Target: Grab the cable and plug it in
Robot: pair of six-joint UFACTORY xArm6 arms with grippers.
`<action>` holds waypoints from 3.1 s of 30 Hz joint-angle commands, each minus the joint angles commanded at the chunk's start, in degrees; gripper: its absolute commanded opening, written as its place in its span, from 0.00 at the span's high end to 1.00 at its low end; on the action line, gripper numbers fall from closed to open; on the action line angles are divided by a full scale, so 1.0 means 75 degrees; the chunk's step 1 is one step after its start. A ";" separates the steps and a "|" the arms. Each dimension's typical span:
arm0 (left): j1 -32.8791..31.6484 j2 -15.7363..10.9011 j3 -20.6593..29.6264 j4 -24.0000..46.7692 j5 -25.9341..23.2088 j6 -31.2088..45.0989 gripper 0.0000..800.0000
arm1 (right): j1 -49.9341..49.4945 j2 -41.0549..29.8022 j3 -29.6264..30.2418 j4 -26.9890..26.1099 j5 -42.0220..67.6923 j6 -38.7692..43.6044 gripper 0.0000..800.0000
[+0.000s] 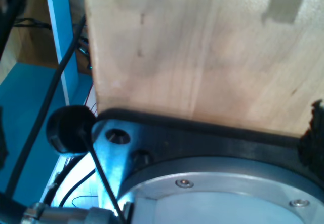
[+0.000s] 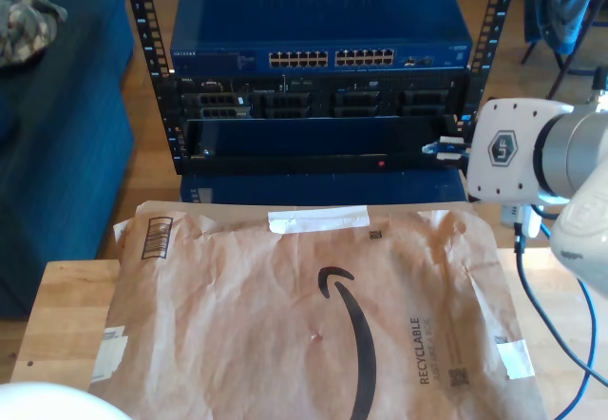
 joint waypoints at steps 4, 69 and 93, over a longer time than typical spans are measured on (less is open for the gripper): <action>0.0000 0.0000 0.0000 0.0000 0.0000 0.0000 0.00 | 0.0188 0.0070 -0.0012 -0.0105 -0.0504 -0.0012 1.00; 0.0000 0.0000 0.0000 0.0000 0.0000 0.0000 0.00 | 0.2145 0.4536 0.0422 -0.1723 -0.9834 0.1102 1.00; -0.0012 0.0000 0.0000 0.0000 0.0000 0.0000 0.00 | 0.1676 0.7889 -0.2309 -0.1641 -1.2062 0.1489 1.00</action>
